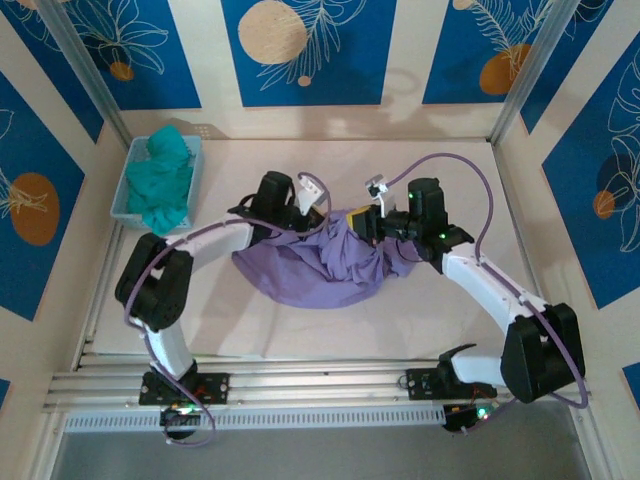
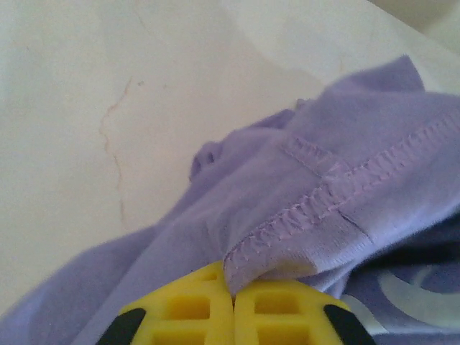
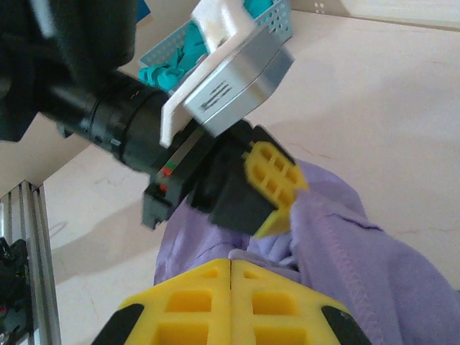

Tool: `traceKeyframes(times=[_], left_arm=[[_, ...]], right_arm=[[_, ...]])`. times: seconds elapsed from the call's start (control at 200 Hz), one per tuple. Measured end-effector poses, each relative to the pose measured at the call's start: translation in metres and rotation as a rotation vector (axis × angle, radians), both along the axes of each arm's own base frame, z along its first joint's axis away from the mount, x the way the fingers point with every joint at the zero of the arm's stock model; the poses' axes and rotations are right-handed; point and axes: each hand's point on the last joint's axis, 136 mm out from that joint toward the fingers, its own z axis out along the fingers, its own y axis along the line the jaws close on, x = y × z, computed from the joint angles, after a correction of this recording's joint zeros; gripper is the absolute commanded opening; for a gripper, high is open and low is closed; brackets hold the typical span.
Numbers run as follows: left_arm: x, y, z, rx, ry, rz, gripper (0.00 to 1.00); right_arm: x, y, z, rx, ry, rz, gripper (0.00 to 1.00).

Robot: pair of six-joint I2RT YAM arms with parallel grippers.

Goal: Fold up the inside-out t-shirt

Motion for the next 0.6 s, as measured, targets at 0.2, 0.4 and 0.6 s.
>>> traceKeyframes(times=[0.2,0.4,0.6], left_arm=[[0.051,0.036,0.042,-0.148,0.064,0.244,0.0],[0.095,0.147,0.069,-0.34,0.148,0.578,0.0],[0.082,0.174,0.042,-0.306,0.205,0.704,0.05]], right_arm=[[-0.001,-0.034,0.077,0.068,-0.153,-0.08,0.0],[-0.03,-0.051,0.171,0.186,-0.38,-0.086,0.0],[-0.02,-0.051,0.131,0.187,-0.257,-0.108,0.0]])
